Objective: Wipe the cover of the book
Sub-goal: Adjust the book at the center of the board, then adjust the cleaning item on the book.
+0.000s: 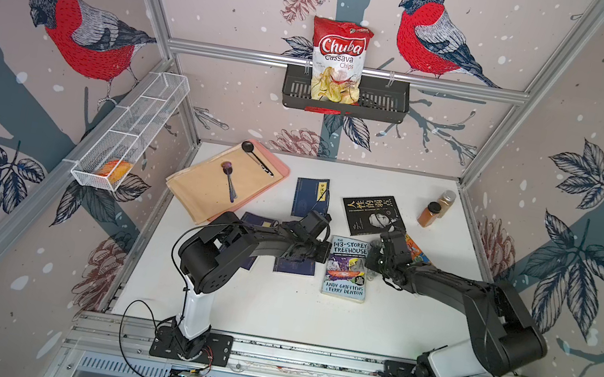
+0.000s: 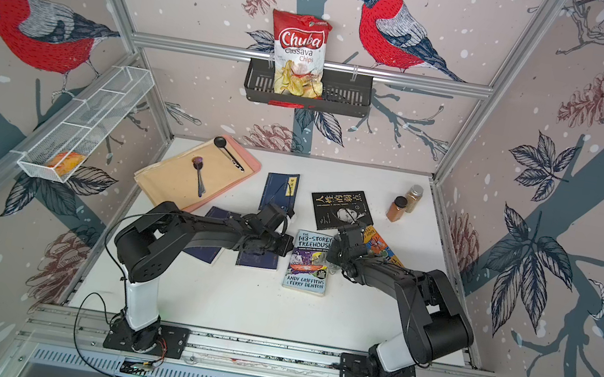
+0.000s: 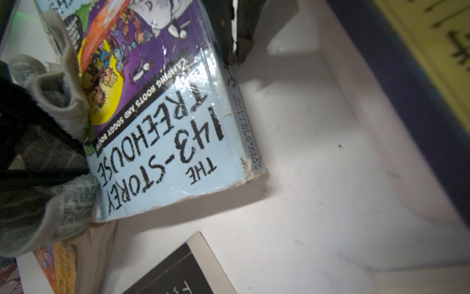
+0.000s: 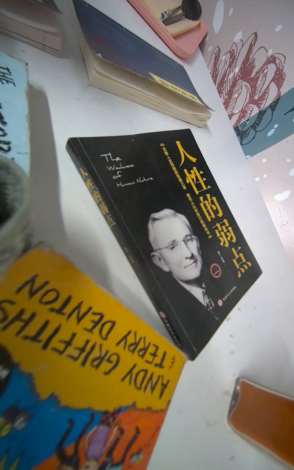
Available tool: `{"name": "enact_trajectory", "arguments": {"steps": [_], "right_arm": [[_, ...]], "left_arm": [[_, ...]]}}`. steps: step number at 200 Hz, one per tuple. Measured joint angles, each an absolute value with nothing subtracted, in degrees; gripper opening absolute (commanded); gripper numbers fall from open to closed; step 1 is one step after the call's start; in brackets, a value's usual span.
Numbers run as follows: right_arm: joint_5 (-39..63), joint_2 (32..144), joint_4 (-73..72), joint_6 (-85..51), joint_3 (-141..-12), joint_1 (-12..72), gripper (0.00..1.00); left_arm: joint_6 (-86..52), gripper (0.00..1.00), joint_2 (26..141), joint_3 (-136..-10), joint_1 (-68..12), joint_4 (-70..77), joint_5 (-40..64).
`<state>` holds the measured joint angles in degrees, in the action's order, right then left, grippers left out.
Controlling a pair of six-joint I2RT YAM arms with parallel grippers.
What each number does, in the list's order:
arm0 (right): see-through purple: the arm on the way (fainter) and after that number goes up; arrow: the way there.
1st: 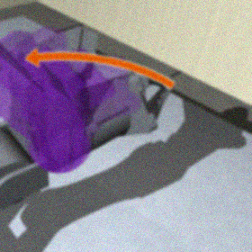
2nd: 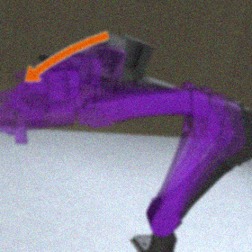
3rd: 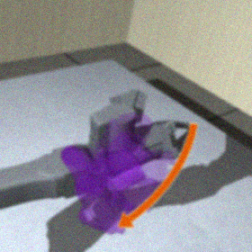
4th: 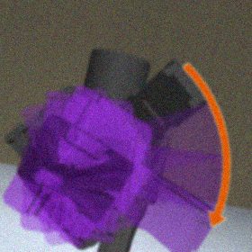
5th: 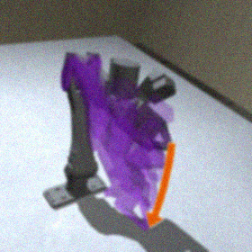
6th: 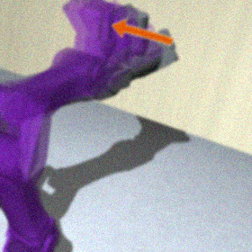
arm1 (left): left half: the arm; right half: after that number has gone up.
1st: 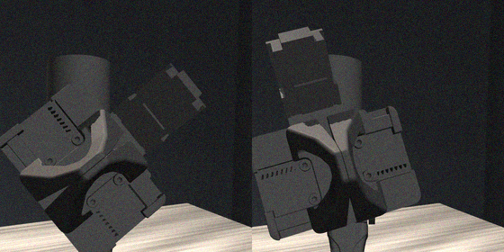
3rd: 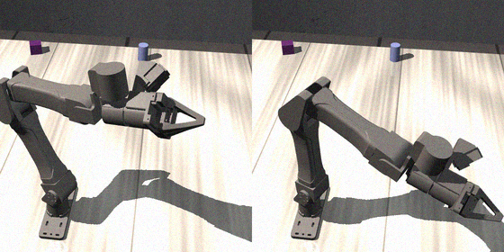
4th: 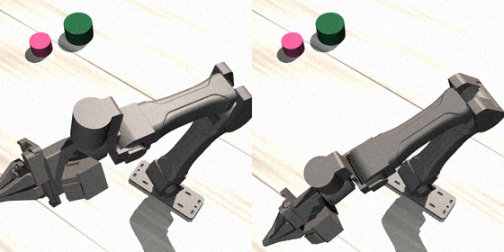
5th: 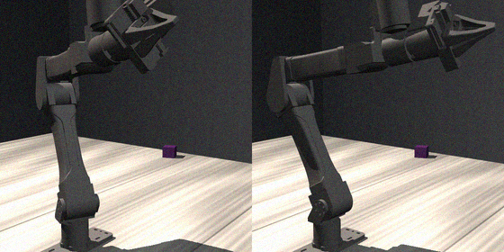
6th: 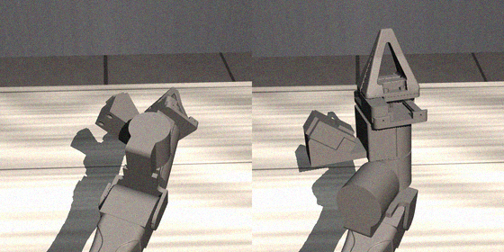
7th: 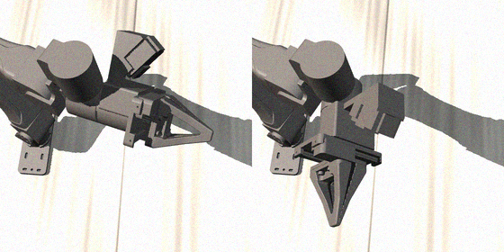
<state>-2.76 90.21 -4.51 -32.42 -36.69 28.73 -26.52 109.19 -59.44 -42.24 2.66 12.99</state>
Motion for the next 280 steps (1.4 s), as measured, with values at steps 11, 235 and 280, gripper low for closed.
{"name": "enact_trajectory", "arguments": {"steps": [11,235,280], "right_arm": [[-2.85,91.70,-4.45,-31.57,-38.20,28.91,0.00],[-7.90,83.64,-2.55,-22.24,-44.60,39.44,0.02],[-9.50,82.39,-14.63,-19.62,-39.77,41.69,0.02]], "left_arm": [[-26.44,0.09,109.21,-60.45,-42.24,0.69,11.31],[-22.11,0.00,105.25,-63.00,-39.53,-2.68,11.81],[-22.57,0.00,102.00,-59.96,-36.56,-0.95,12.27]]}}
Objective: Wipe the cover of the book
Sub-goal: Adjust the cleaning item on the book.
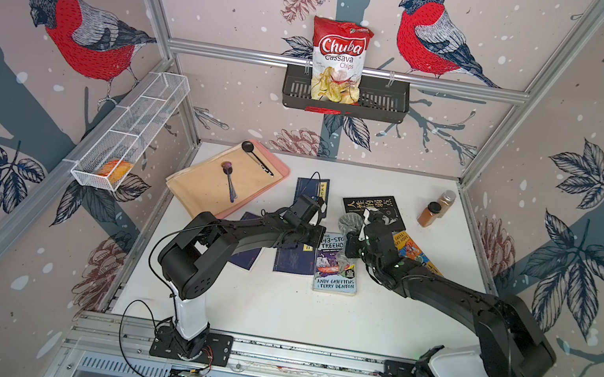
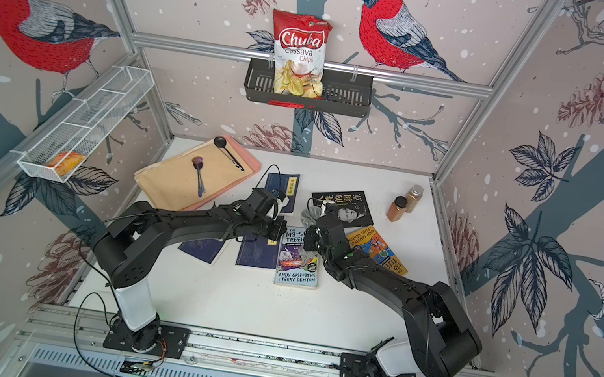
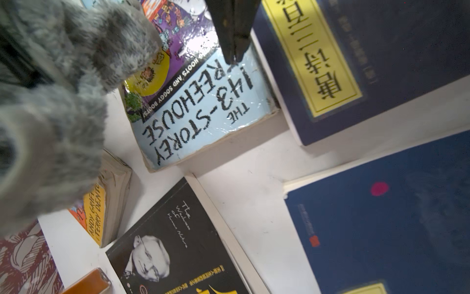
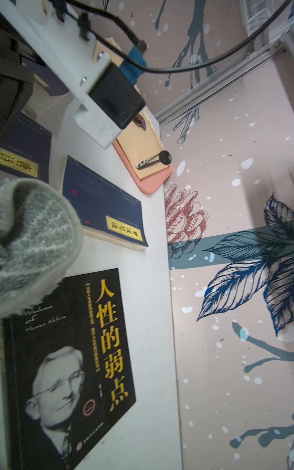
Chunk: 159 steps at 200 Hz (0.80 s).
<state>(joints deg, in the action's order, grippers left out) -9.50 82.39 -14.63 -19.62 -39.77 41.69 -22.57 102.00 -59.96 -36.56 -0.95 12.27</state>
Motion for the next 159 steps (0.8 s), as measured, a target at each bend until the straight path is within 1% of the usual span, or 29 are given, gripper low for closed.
{"name": "enact_trajectory", "arguments": {"steps": [51,79,101,110,129,147,159], "right_arm": [[-14.44,78.17,-28.12,-16.29,-34.20,44.10,0.02],[-16.93,80.09,-33.15,-14.04,-32.95,44.36,0.02],[-18.15,83.05,-32.60,-13.37,-34.20,46.04,0.09],[-18.13,83.66,-31.62,-13.43,-34.85,46.74,0.11],[-18.11,83.74,-30.33,-13.65,-34.98,48.14,0.15],[-18.20,82.15,-29.47,-15.29,-32.62,49.45,0.19],[-18.65,80.49,-29.71,-15.88,-30.17,50.59,0.24]], "left_arm": [[-22.59,0.00,101.34,-59.61,-35.79,-0.62,13.45],[-22.70,0.00,101.34,-59.61,-35.77,-0.25,13.65],[-22.74,0.00,101.34,-59.61,-35.68,-0.25,13.63],[-22.74,0.04,101.34,-59.66,-35.62,-0.25,13.63],[-22.74,0.10,101.34,-59.96,-35.46,-0.25,13.63],[-22.79,0.12,101.47,-60.38,-35.44,-0.14,13.65],[-22.79,0.13,101.65,-60.84,-35.42,-0.03,13.65]]}}
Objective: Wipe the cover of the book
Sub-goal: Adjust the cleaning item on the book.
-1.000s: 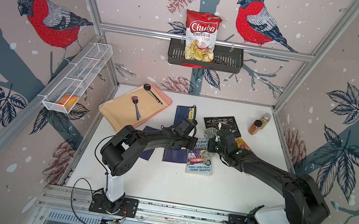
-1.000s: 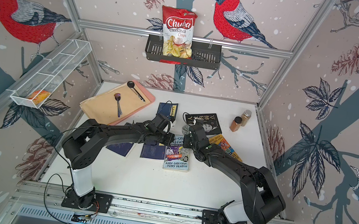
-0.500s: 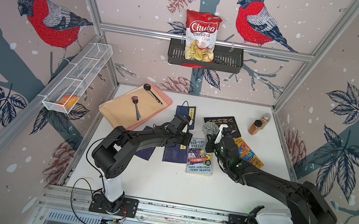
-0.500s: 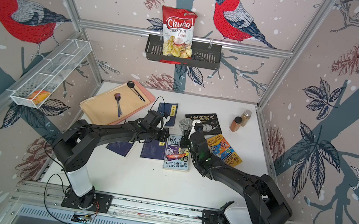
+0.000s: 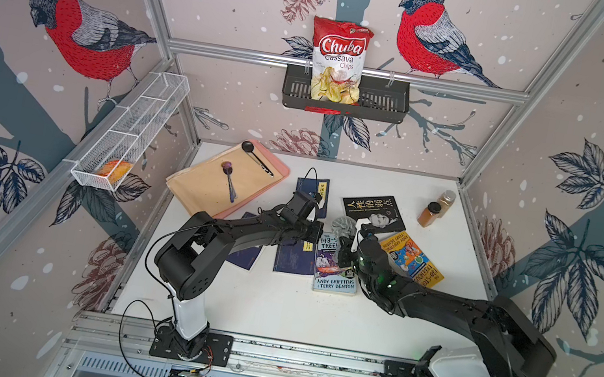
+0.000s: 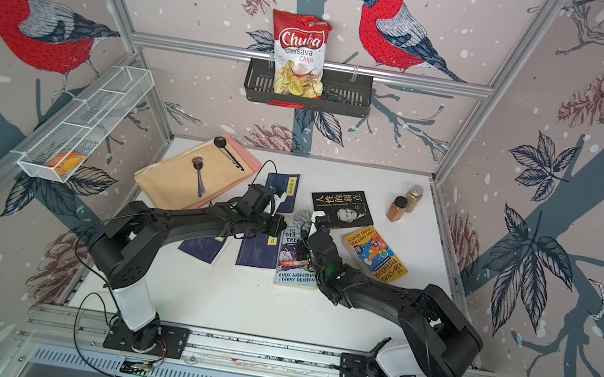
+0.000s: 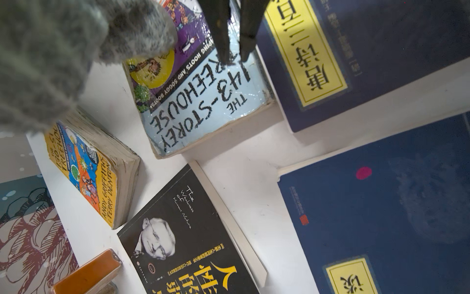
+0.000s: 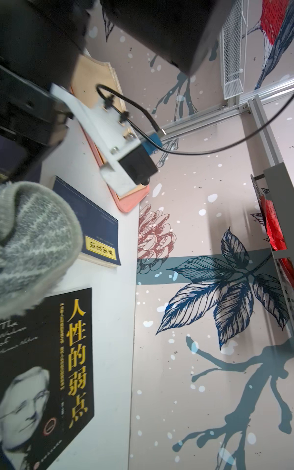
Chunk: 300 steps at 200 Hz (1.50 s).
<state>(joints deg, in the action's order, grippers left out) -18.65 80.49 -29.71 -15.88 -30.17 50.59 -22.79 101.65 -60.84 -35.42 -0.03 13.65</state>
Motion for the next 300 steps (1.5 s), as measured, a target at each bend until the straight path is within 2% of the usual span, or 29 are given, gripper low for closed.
{"name": "enact_trajectory", "arguments": {"steps": [27,72,114,153,191,227,245,286,300], "right_arm": [[-20.99,78.59,-31.07,-18.09,-24.86,53.60,0.37],[-23.62,79.81,-31.33,-19.73,-22.61,56.99,0.47],[-24.12,79.70,-31.03,-19.73,-23.53,58.59,0.67],[-23.46,72.27,-26.63,-19.62,-25.41,58.76,0.80],[-21.74,60.01,-21.28,-19.33,-26.20,55.94,0.86],[-19.25,53.76,-14.68,-19.27,-26.06,53.12,0.81],[-16.14,53.17,-11.92,-18.44,-25.89,53.25,0.83],[-9.82,58.30,-5.74,-12.43,-29.02,53.87,1.00],[-8.64,61.23,-4.32,-8.82,-32.01,53.87,1.00]], "left_arm": [[-22.76,0.18,101.80,-61.89,-35.38,0.67,13.89],[-22.79,0.25,102.72,-63.83,-35.38,1.04,15.44],[-23.18,0.25,103.77,-64.75,-35.38,1.45,17.85],[-23.09,0.25,105.60,-65.60,-35.38,2.04,19.97],[-21.67,0.25,108.51,-67.90,-35.38,2.35,23.09],[-20.03,0.22,110.80,-70.11,-35.38,2.24,25.58],[-18.96,0.21,111.77,-71.37,-35.35,1.50,26.41],[-18.06,0.21,110.74,-70.59,-32.82,-0.51,26.24],[-18.13,0.21,108.71,-68.49,-31.24,-0.67,26.04]]}}
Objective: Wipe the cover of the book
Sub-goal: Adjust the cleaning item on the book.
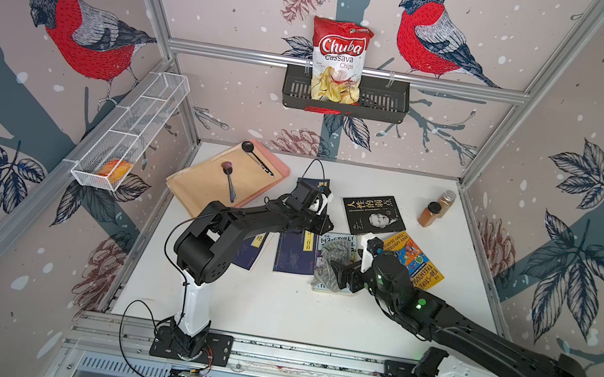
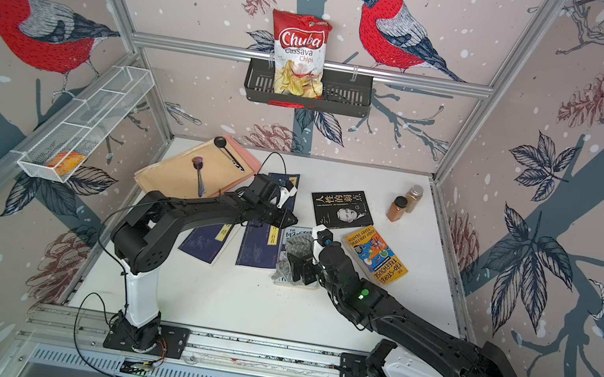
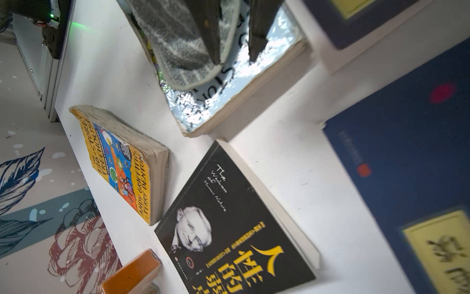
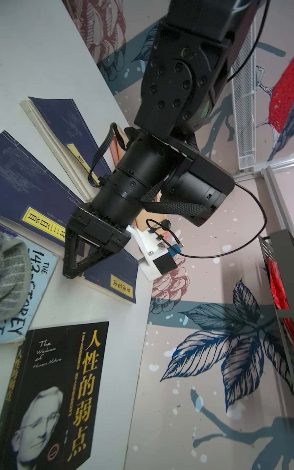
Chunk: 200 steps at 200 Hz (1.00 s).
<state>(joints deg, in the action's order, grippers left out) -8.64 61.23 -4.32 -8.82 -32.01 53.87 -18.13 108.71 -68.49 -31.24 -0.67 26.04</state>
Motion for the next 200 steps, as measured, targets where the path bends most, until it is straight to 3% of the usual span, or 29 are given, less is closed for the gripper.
{"name": "enact_trajectory", "arguments": {"steps": [64,173,183,200], "right_arm": [[-1.58,77.93,3.92,5.82,-42.11,50.00,1.00],[1.41,91.50,4.58,9.04,-44.66,50.26,1.00],[1.28,92.55,3.42,9.04,-45.23,50.37,0.98],[0.64,93.60,1.58,9.06,-45.56,50.63,0.87]], "left_arm": [[-19.77,0.21,100.07,-57.67,-24.32,1.52,26.85],[-20.58,0.21,98.37,-55.02,-23.18,3.79,27.20],[-20.58,0.21,98.37,-54.98,-23.18,3.88,27.20],[-20.56,0.21,98.37,-54.85,-23.18,3.95,27.31]]}}
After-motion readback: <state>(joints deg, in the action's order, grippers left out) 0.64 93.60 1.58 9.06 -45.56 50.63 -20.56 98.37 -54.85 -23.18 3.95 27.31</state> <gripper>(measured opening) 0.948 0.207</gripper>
